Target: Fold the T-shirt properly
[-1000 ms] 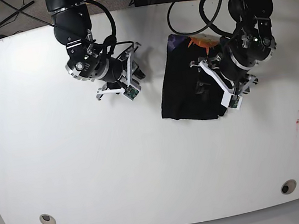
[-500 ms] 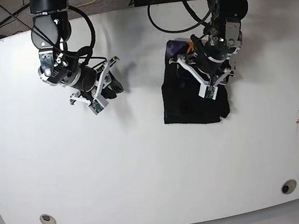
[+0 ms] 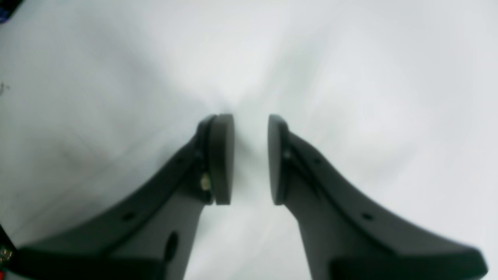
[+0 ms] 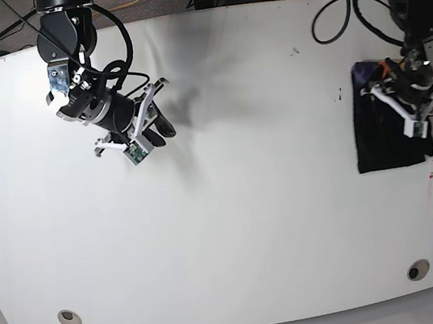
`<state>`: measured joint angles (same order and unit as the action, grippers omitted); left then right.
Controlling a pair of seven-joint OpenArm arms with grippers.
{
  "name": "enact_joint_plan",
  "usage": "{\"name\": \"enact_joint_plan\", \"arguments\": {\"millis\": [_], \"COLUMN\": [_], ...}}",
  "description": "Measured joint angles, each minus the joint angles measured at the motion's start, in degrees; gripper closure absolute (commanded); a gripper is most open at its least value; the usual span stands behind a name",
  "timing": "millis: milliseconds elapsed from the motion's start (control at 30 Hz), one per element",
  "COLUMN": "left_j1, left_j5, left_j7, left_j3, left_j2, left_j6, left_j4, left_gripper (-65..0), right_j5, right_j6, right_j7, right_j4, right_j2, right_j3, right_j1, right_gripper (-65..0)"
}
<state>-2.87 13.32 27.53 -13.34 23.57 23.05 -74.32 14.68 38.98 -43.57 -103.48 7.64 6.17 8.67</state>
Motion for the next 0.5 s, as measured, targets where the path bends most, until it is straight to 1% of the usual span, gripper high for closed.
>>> {"name": "enact_joint_plan", "arguments": {"millis": [133,167,300,367,467,500], "left_j1": [-0.1,-0.3,-3.1,-3.8,-3.3,-3.1], "left_j5": [-0.3,-1.1,-2.8,-4.0,-4.2,-3.6], "left_j7": [-0.5,-0.5,-1.8,-1.5,-1.5,-1.6], "left_j3": [-6.6,-8.3,-13.9,-16.5,-19.0,-19.9], "left_j2": [6.5,8.3,13.3,14.6,15.0,15.0], "left_j6": [5.8,7.5,11.3,13.1,17.1,17.3], "left_j4": [7.2,9.0,14.0,14.4,14.4,13.8], "left_gripper": [-38.6,-38.6,-38.6,-38.6,-38.6,-38.6], "right_j5": [-0.1,-0.2,-0.1,-0.3,-0.2,-0.2], "right_j6": [0.0,0.0,0.0,0.0,0.0,0.0], "right_j7": [-0.1,-0.2,-0.1,-0.1,0.0,-0.1], "right_j4": [-1.6,-1.9,-2.2,-2.2,-2.2,-2.2], "right_j2": [0.0,0.0,0.0,0.0,-0.2,-0.2], "right_j3": [0.2,0.2,-0.1,0.0,-0.2,-0.2], "right_j1": [0.4,0.6,0.7,0.6,0.6,0.6], "right_gripper": [-13.3,-13.3,-13.3,-13.3,-13.2,-13.2]}}
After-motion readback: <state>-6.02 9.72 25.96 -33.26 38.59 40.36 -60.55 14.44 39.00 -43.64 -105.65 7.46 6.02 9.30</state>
